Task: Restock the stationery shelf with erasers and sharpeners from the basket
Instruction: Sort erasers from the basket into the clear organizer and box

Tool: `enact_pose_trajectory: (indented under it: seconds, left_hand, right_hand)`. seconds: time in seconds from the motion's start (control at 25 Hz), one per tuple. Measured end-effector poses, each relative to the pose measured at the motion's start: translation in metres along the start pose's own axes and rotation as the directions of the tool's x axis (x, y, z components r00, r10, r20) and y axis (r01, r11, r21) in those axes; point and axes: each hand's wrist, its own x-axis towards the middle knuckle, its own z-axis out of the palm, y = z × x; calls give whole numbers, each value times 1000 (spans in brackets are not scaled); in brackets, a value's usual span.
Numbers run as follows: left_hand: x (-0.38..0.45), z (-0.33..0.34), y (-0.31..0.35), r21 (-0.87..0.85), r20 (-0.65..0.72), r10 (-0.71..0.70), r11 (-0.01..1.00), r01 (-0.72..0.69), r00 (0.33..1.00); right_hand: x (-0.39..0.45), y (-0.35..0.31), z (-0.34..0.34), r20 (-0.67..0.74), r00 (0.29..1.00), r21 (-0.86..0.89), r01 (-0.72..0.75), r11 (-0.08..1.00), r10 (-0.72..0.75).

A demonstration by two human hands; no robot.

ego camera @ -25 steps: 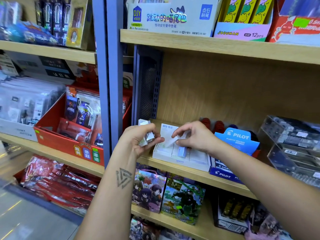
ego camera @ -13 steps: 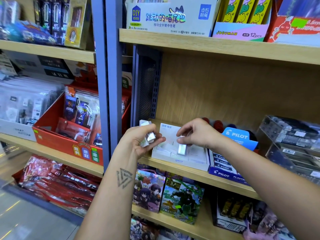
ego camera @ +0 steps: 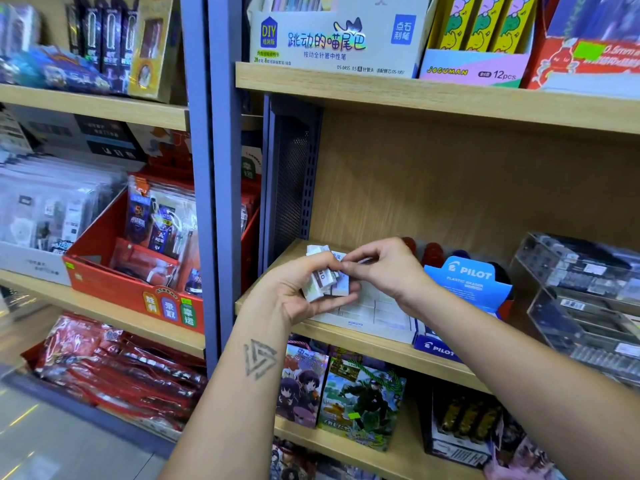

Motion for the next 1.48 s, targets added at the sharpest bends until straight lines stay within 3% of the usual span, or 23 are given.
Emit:
enact_pose_trajectory:
  seconds: [0.08,0.2,0.36,0.44,0.56,0.68,0.76,0.84,0.88,0.96,1.0,1.04,1.12,1.28,1.48]
  left_hand:
    - [1,-1,2,-23,-46,18,1000,-19,999]
    - [5,-10,5,-89,-148,85,991,-99,985]
    - [9,-23,8,-103,-265,137,980,-169,955]
    - [9,-25,8,-94,-279,135,982,-167,951]
    - [9,-26,8,-107,-262,119,983,-152,958]
    - [7,-27,9,-172,-221,64,980,-103,973]
    - [5,-28,10,-210,-173,30,975,-67,985]
    - [5,-29,10,-218,-141,26,974,-56,990]
    - [6,-29,10,-221,-141,36,973,-66,989]
    - [8,-28,9,-238,-162,60,966,-98,985]
    - [9,-27,8,-237,-165,75,965,-113,983]
    - [10,-25,8,-224,-160,90,967,-125,983]
    - [11,-21,7,-195,-125,107,972,-131,986]
    - [10,-17,6,-217,-42,112,969,-118,993]
    - [15,-14,6,-355,-100,138,920,-165,985]
  right_hand:
    - [2,-2,1,17,999,-45,44,998,-44]
    - [1,1,5,-58,997,-136,-48,990,41]
    - [-3,8,18,78,996,-640,13,768,48]
    - [0,12,25,139,990,-671,73,738,29]
    - [9,18,30,100,994,-655,92,750,-34]
    - [14,22,35,112,972,-800,212,562,-206]
    - [14,24,40,138,963,-856,234,461,-233]
    - [13,23,41,79,972,-811,192,553,-222]
    - [13,20,39,13,981,-708,145,692,-192]
    - [7,9,34,-103,985,-325,96,941,-136]
    - [2,2,32,-101,983,-171,138,976,-156]
    - [-3,-6,32,-49,979,-105,191,976,-197]
    - [-10,-17,35,66,970,-133,242,961,-235]
    - [-4,-21,35,21,996,-19,91,996,-90]
    - [-8,-19,32,-37,997,19,73,997,-73]
